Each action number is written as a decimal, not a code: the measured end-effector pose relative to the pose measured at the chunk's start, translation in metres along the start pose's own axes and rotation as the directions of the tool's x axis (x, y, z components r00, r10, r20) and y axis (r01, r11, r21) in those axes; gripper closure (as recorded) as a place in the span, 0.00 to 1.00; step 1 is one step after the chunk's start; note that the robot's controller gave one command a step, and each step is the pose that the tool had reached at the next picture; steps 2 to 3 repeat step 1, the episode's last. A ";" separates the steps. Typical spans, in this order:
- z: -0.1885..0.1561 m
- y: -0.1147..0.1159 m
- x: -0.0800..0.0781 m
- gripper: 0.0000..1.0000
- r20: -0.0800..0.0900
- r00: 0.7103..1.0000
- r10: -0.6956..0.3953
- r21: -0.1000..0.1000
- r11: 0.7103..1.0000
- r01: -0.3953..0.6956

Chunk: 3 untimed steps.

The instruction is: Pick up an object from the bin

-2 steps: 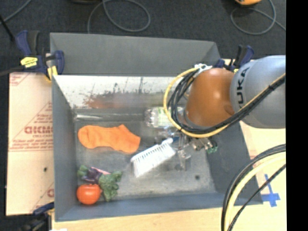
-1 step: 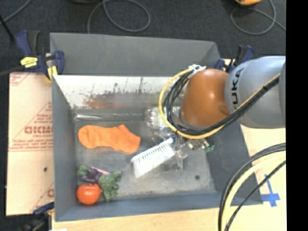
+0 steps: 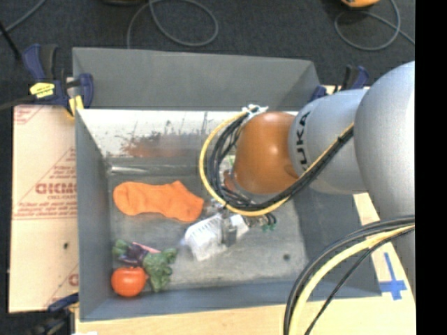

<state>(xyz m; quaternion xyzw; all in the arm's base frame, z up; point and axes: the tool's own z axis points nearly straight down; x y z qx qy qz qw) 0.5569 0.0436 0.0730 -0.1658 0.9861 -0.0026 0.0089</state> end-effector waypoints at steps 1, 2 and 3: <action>0.000 -0.001 0.000 1.00 0.000 1.000 -0.001 0.000 1.000 0.001; 0.000 -0.001 0.000 1.00 0.000 1.000 -0.001 0.000 1.000 0.001; 0.000 -0.001 0.000 1.00 0.000 1.000 -0.001 0.000 1.000 0.001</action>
Offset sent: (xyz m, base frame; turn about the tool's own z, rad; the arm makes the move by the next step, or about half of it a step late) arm 0.0433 -0.0058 0.1639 -0.2825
